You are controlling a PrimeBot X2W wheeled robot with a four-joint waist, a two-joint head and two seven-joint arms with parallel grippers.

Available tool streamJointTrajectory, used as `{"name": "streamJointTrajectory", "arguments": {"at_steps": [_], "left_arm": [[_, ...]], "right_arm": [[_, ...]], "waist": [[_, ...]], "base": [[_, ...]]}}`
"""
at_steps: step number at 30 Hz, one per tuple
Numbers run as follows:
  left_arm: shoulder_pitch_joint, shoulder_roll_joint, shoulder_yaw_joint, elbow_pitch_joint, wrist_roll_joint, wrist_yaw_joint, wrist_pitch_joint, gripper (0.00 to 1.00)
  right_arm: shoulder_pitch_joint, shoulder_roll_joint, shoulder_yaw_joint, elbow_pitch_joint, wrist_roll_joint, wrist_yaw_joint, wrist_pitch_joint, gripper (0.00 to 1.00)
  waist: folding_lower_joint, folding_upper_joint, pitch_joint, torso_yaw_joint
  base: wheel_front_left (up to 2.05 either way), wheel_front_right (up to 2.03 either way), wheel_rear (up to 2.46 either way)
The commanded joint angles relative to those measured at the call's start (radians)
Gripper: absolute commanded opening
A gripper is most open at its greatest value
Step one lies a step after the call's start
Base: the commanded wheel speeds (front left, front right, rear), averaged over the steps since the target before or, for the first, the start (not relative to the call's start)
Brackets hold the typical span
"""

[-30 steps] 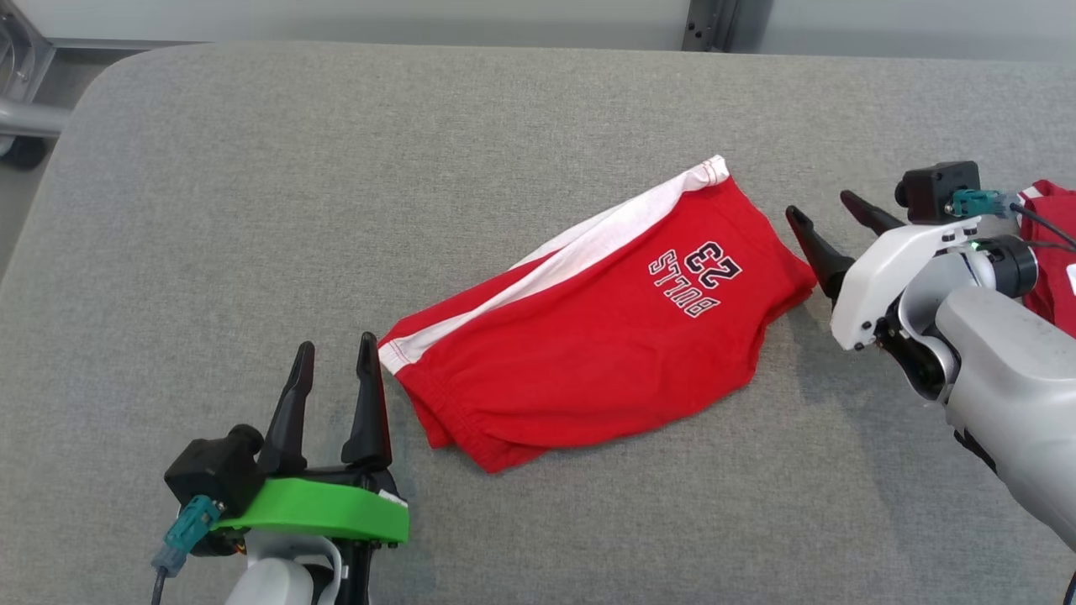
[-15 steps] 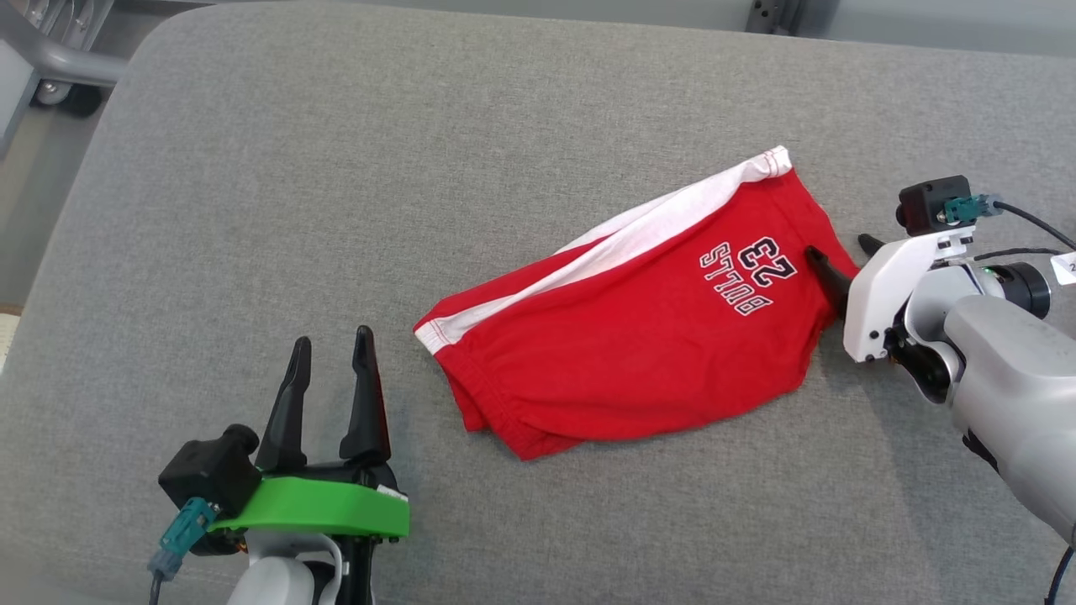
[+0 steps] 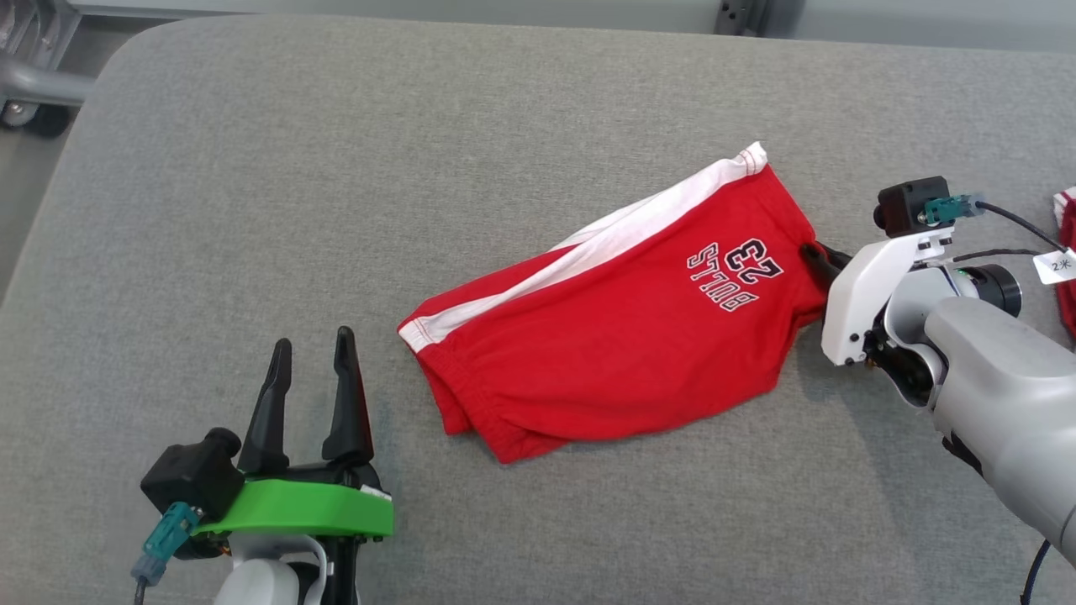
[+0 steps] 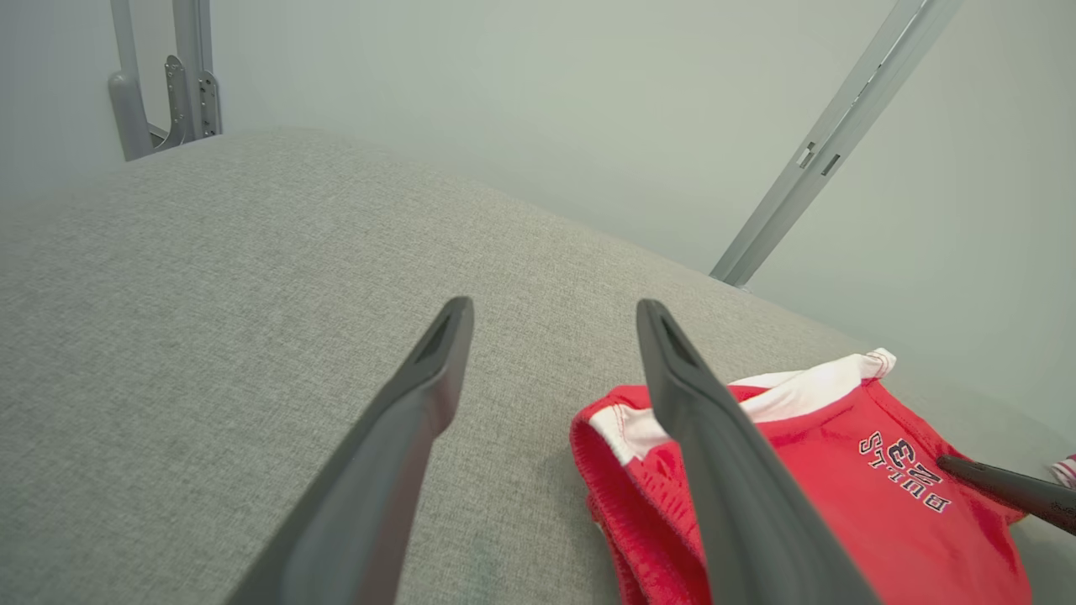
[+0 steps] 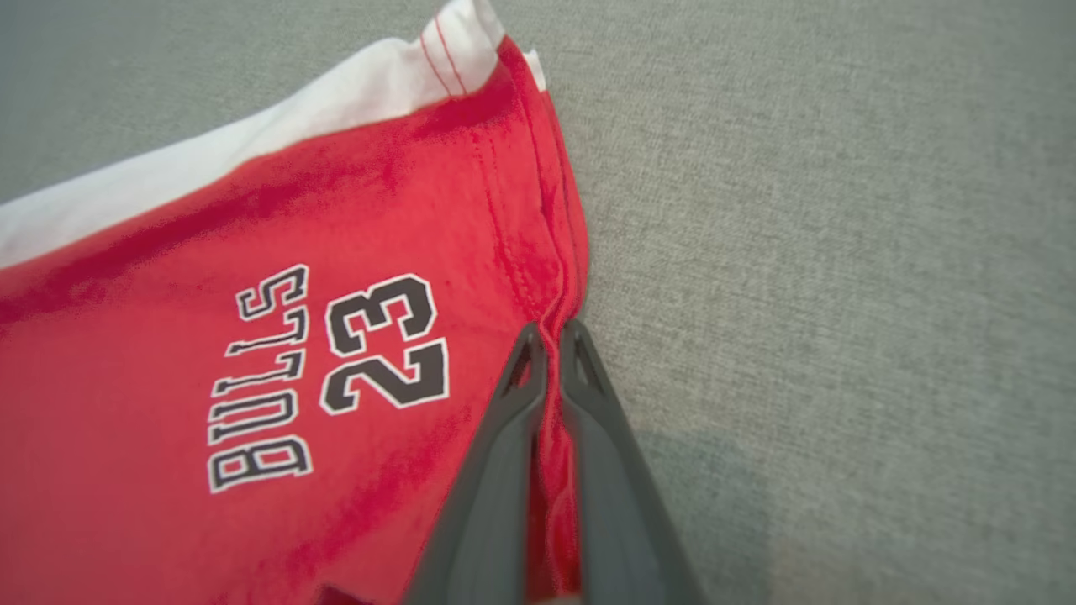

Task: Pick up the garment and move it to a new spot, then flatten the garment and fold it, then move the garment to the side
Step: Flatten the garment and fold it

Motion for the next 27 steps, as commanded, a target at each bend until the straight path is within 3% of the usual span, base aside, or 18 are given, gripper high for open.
{"name": "streamJointTrajectory", "arguments": {"at_steps": [1,11,18,27], "left_arm": [[0.009,0.007,0.009,-0.001,0.011,-0.004,-0.003,1.00],[0.017,0.038,0.051,0.012,0.040,-0.015,-0.002,1.00],[0.027,0.052,0.066,0.026,0.067,-0.003,-0.002,1.00],[0.024,0.041,0.059,0.041,0.090,-0.009,-0.002,1.00]], "right_arm": [[0.020,-0.004,-0.001,-0.009,0.011,-0.002,-0.024,0.00],[0.139,-0.023,-0.042,-0.091,0.080,-0.002,-0.192,0.00],[0.229,-0.037,-0.111,-0.120,0.073,-0.002,-0.233,0.00],[0.315,-0.012,-0.295,-0.168,-0.013,-0.002,-0.233,0.00]], "waist": [[0.0000,-0.0001,-0.018,-0.036],[0.0000,-0.0001,-0.076,-0.176],[0.0000,-0.0001,-0.093,-0.259],[0.0000,-0.0001,-0.104,-0.287]], "base": [[0.00,0.00,0.00],[0.00,0.00,0.00],[0.00,0.00,0.00],[0.00,0.00,0.00]]}}
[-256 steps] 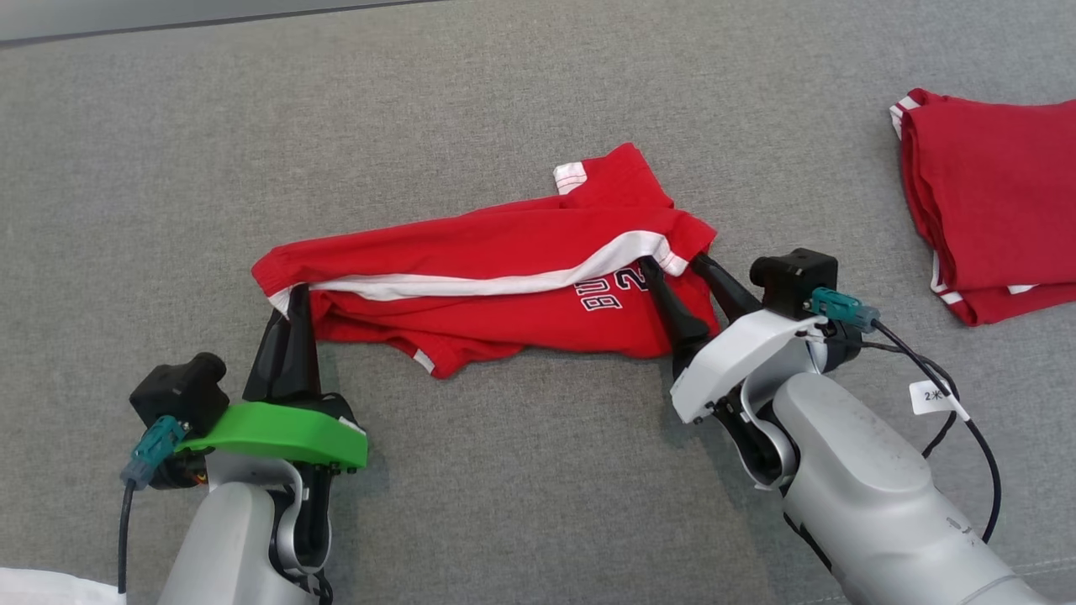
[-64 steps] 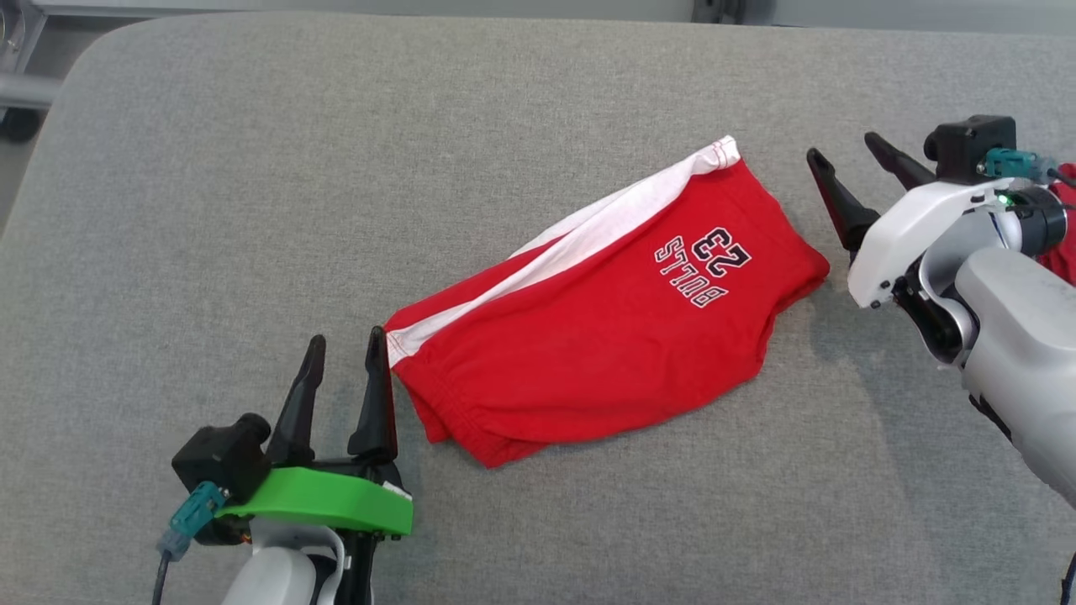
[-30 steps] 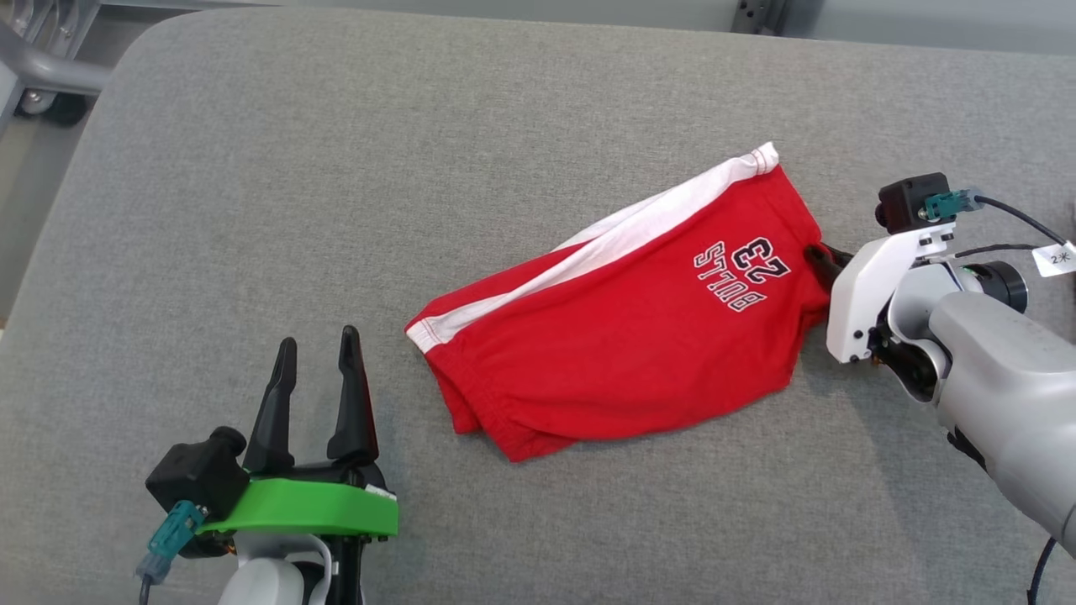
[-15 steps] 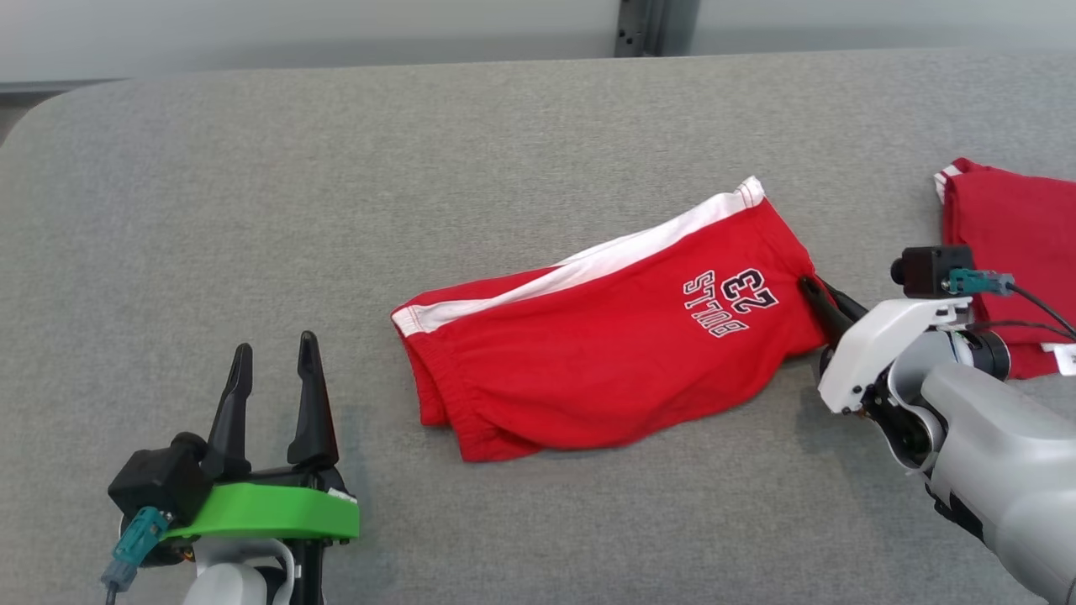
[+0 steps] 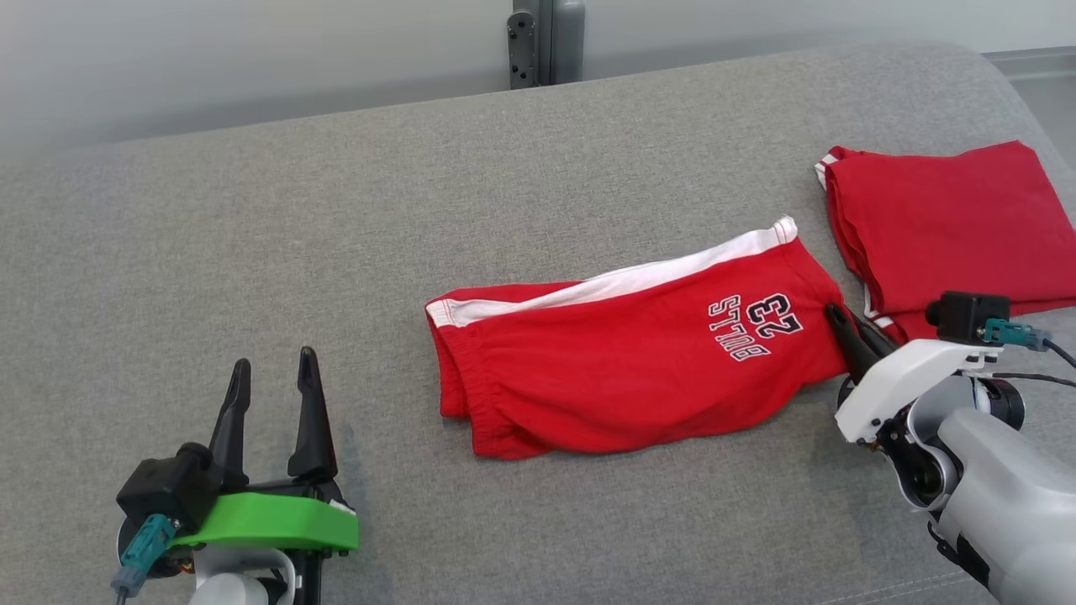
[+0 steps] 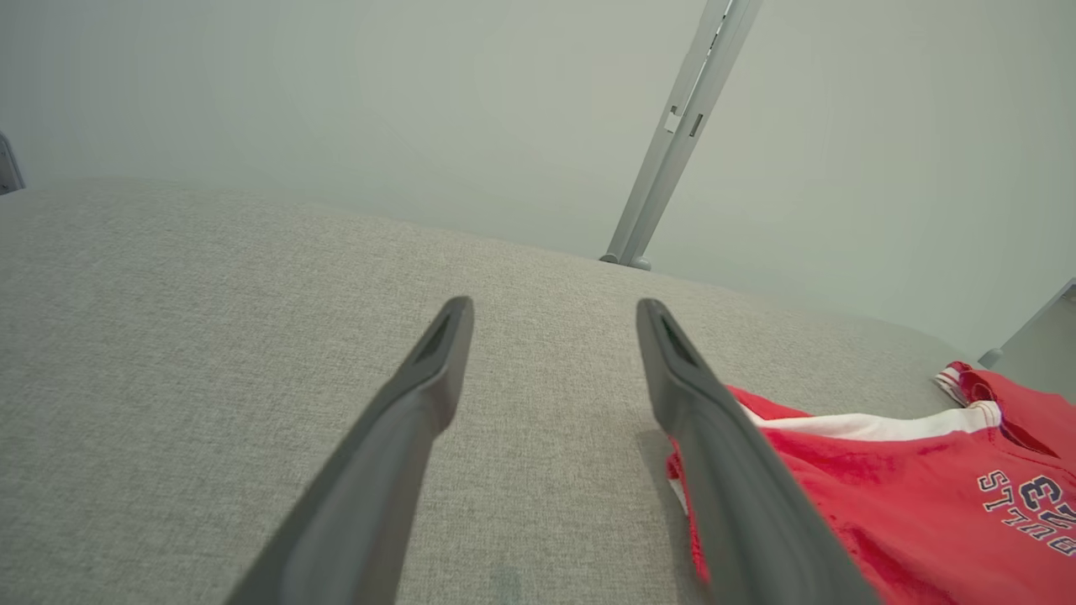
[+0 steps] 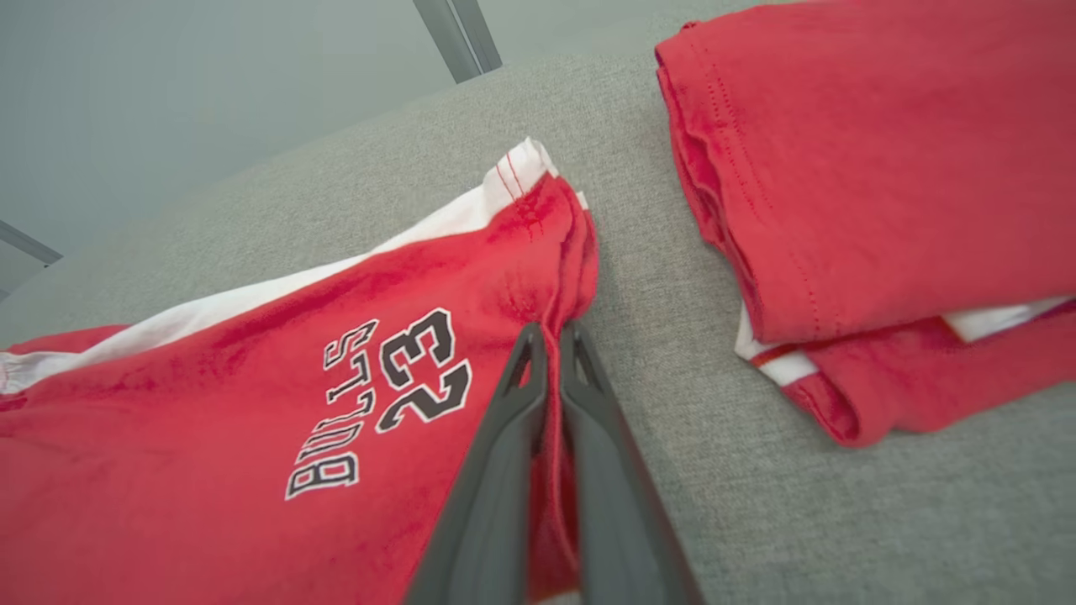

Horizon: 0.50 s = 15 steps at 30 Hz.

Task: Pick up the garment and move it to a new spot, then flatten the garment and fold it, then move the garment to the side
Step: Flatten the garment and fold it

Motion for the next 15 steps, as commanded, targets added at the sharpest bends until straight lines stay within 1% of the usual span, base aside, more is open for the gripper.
{"name": "streamJointTrajectory", "arguments": {"at_steps": [1,7,12,15], "left_arm": [[0.004,0.001,0.000,0.003,0.017,-0.007,0.000,1.00],[0.008,-0.006,0.002,0.009,0.011,-0.011,0.000,1.00],[0.020,-0.014,0.006,0.011,0.008,-0.015,0.000,1.00],[0.025,-0.017,0.007,0.012,0.007,-0.016,0.000,1.00]], "right_arm": [[0.011,0.005,-0.025,-0.011,-0.022,-0.001,-0.004,0.00],[0.031,0.034,-0.088,-0.077,-0.091,-0.001,-0.003,0.00],[0.012,0.065,-0.085,-0.144,-0.144,-0.001,-0.003,0.00],[-0.003,0.095,-0.066,-0.178,-0.168,-0.001,0.002,0.00]], "waist": [[0.0000,0.0000,-0.009,0.000],[0.0000,0.0000,-0.031,0.034],[0.0000,0.0000,-0.053,0.074],[0.0000,0.0000,-0.066,0.100]], "base": [[0.00,0.00,0.00],[0.00,0.00,0.00],[0.00,0.00,0.00],[0.00,0.00,0.00]]}}
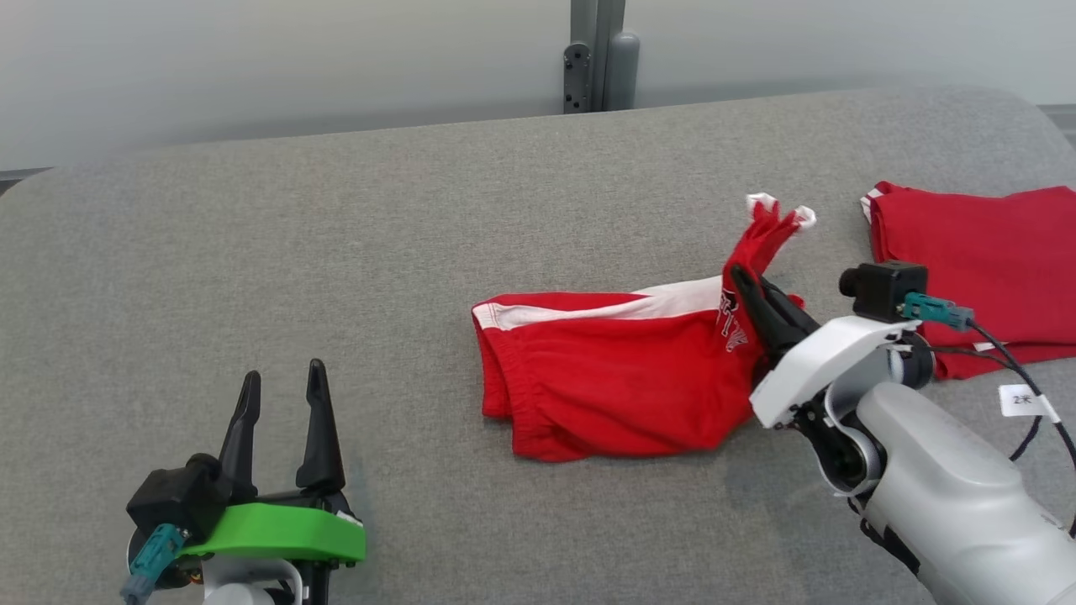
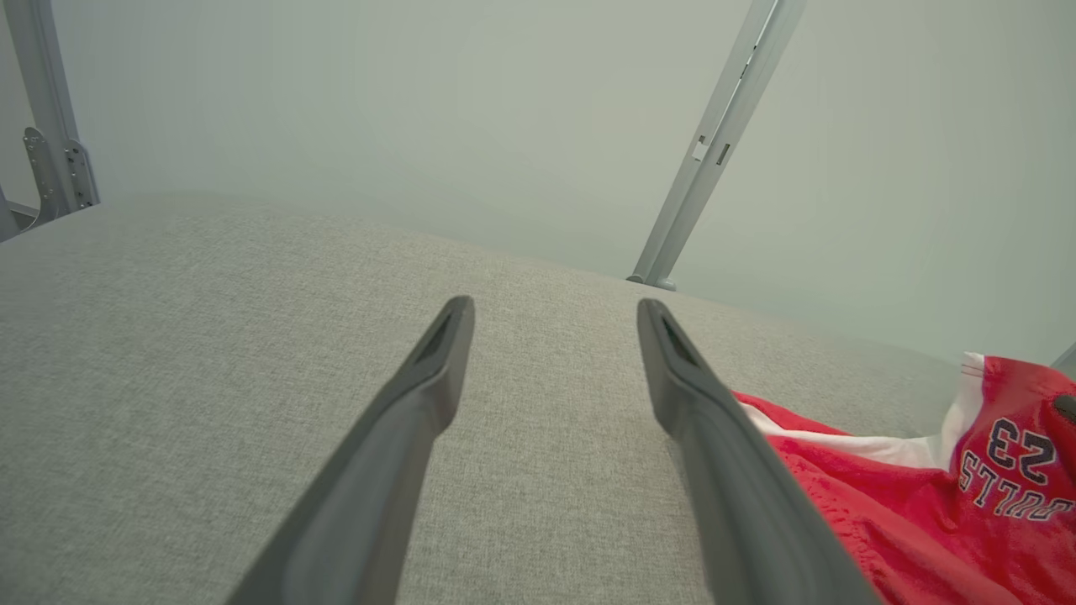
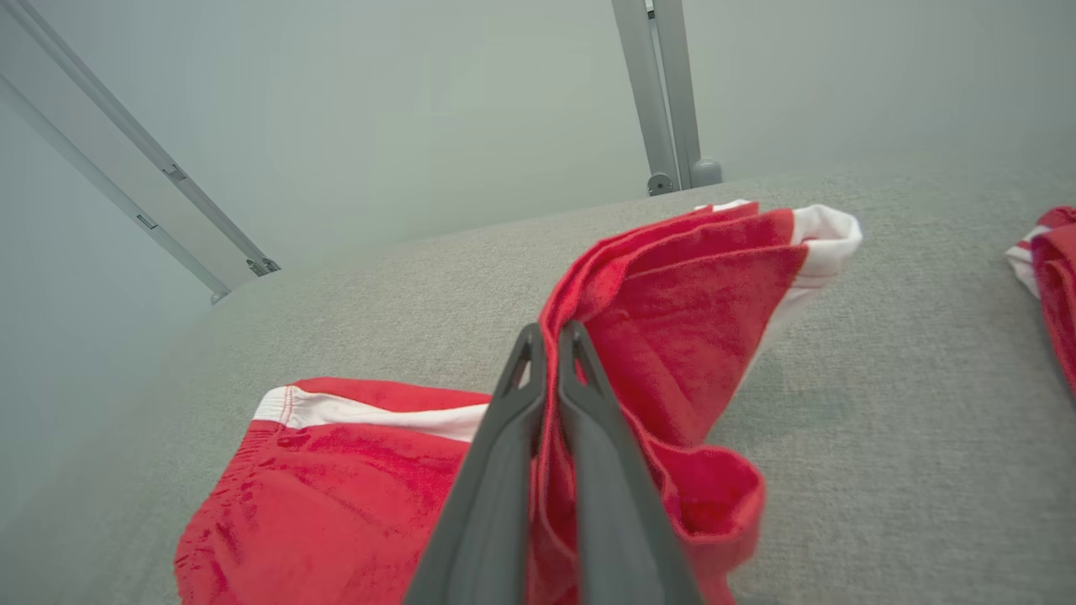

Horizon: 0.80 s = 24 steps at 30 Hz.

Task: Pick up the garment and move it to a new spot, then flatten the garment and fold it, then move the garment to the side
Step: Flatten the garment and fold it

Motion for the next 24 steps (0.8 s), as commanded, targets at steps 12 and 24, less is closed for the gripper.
{"name": "streamJointTrajectory", "arguments": {"at_steps": [12,24], "left_arm": [[0.023,-0.012,-0.011,0.011,-0.009,-0.016,0.000,1.00],[0.037,-0.020,-0.009,0.016,-0.006,-0.018,0.000,1.00]], "right_arm": [[-0.007,0.142,0.096,-0.008,-0.024,-0.001,0.067,0.00],[0.014,0.199,0.162,0.088,0.007,-0.001,0.081,0.00]], "waist": [[0.0000,0.0000,-0.045,0.140],[0.0000,0.0000,-0.048,0.176]], "base": [[0.00,0.00,0.00],[0.00,0.00,0.00]]}}
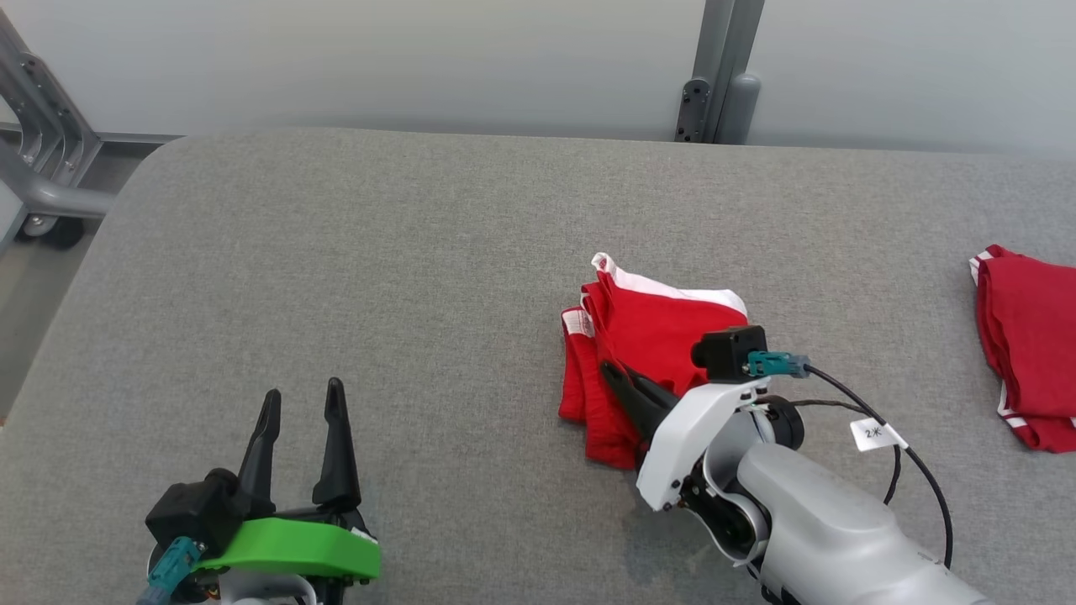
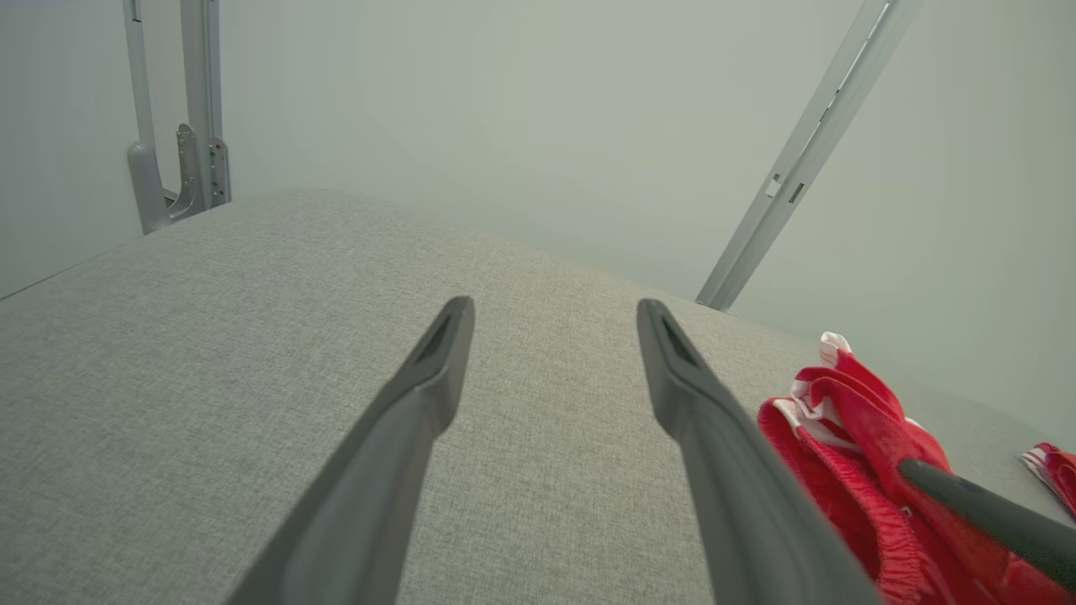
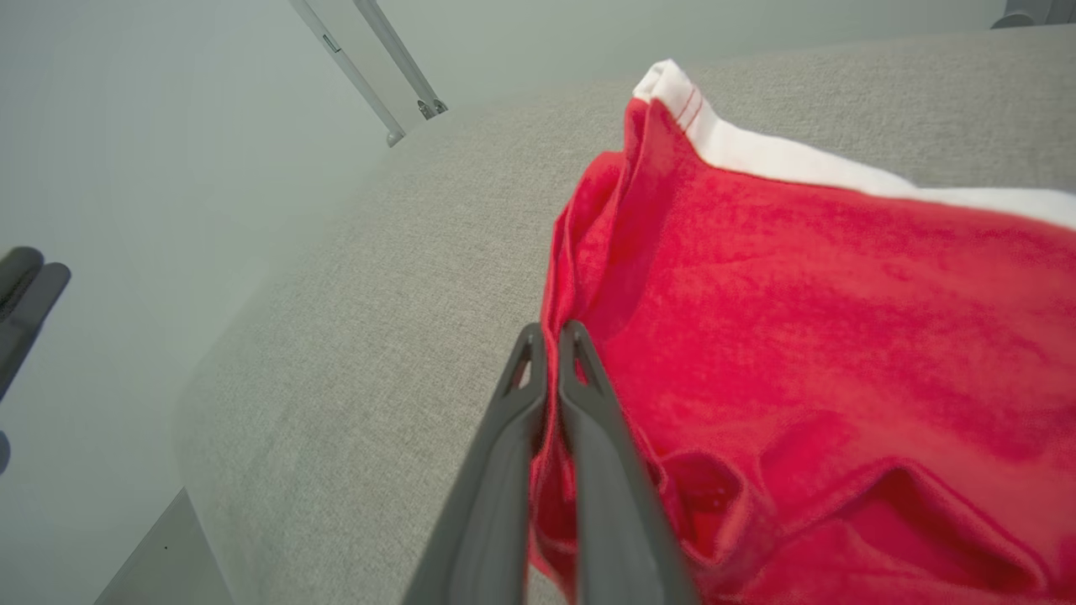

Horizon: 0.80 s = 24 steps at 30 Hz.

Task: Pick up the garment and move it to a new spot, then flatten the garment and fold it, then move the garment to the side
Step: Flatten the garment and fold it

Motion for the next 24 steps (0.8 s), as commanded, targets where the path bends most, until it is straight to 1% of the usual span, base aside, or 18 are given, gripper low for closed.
{"name": "streamJointTrajectory", "arguments": {"at_steps": [1,3,4,5,6,7,14,17,20,24], "left_arm": [[0.011,-0.001,0.002,0.001,0.003,-0.002,0.000,1.00],[0.012,-0.001,0.002,0.002,0.004,-0.003,0.000,1.00],[0.011,-0.002,0.002,0.003,0.005,-0.003,0.000,1.00],[0.010,-0.002,0.001,0.004,0.005,-0.004,0.000,1.00],[0.010,-0.002,0.001,0.004,0.005,-0.004,0.000,1.00],[0.010,-0.002,0.002,0.004,0.006,-0.004,0.000,1.00],[0.012,-0.001,0.007,0.005,0.007,-0.003,0.000,1.00],[0.013,-0.001,0.006,0.005,0.008,-0.003,0.000,1.00],[0.015,-0.002,0.004,0.003,0.008,-0.002,0.000,1.00],[0.016,-0.002,0.002,-0.001,0.008,-0.002,0.000,1.00]], "right_arm": [[0.004,0.006,0.008,0.011,0.006,-0.001,-0.006,0.00],[-0.002,0.015,0.018,0.025,0.010,-0.001,-0.011,0.00],[-0.006,0.020,0.025,0.031,0.012,-0.001,-0.014,0.06],[-0.010,0.026,0.032,0.033,0.017,-0.001,-0.015,0.25],[-0.013,0.031,0.040,0.028,0.021,-0.001,-0.017,0.66],[-0.017,0.034,0.049,0.019,0.024,-0.001,-0.022,1.00],[-0.034,0.019,0.101,-0.040,0.033,-0.001,-0.052,1.00],[-0.035,0.009,0.102,-0.075,0.031,-0.001,-0.066,1.00],[-0.033,-0.012,0.076,-0.108,0.021,-0.001,-0.080,1.00],[-0.022,-0.051,-0.004,-0.122,-0.021,-0.001,-0.090,1.00]], "waist": [[0.0001,0.0000,0.000,-0.002],[0.0001,0.0000,-0.001,-0.005],[0.0001,0.0000,-0.001,-0.007],[0.0001,0.0000,0.000,-0.010],[0.0001,0.0000,-0.001,-0.013],[0.0001,0.0000,0.000,-0.017],[0.0001,0.0000,-0.005,-0.051],[0.0001,0.0000,-0.007,-0.066],[0.0001,0.0000,-0.008,-0.078],[0.0001,0.0000,-0.006,-0.085]], "base": [[0.00,0.00,0.00],[0.00,0.00,0.00],[0.00,0.00,0.00],[0.00,0.00,0.00],[0.00,0.00,0.00],[0.00,0.00,0.00],[0.00,0.00,0.00],[0.00,0.00,0.00],[0.00,0.00,0.00],[0.00,0.00,0.00]]}}
